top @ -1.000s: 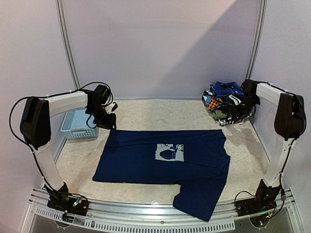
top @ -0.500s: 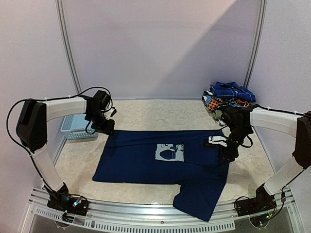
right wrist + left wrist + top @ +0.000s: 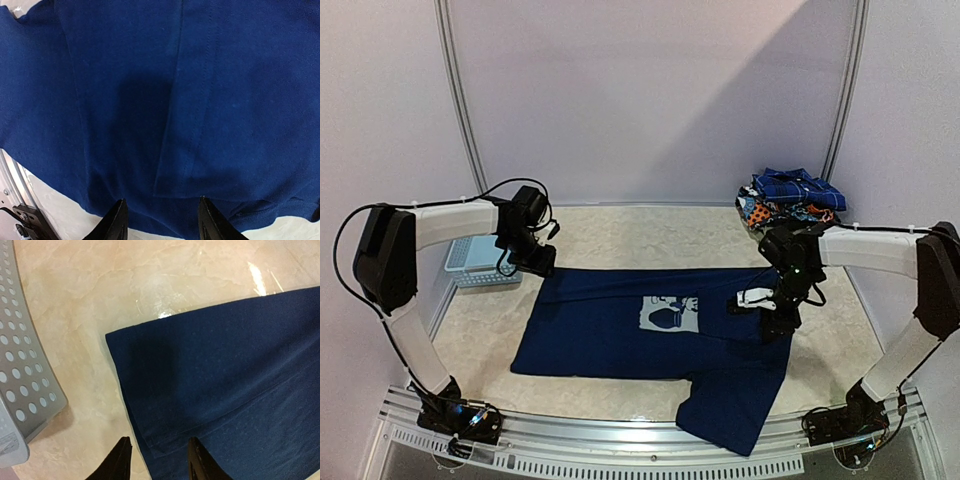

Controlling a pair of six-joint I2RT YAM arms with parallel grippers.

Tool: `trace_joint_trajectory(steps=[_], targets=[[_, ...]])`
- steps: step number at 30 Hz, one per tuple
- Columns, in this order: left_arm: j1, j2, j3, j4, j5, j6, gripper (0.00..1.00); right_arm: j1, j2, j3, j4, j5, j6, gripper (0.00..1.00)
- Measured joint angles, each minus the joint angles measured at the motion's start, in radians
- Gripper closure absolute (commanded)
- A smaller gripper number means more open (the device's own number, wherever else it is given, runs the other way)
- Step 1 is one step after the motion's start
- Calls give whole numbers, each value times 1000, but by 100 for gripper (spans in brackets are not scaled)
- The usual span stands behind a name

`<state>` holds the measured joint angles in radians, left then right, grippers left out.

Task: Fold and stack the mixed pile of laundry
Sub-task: Adjust the 1/3-folded T-shirt at the center of the board.

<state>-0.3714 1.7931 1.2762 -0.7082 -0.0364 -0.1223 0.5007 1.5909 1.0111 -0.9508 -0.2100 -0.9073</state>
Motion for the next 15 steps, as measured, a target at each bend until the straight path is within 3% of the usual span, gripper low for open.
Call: trace_joint_trajectory(steps=[11, 15], targets=[[0, 0, 0, 0, -3, 3, 60, 49, 25, -46, 23, 71, -23, 58], [0, 0, 0, 0, -5, 3, 60, 50, 41, -63, 43, 108, -21, 65]])
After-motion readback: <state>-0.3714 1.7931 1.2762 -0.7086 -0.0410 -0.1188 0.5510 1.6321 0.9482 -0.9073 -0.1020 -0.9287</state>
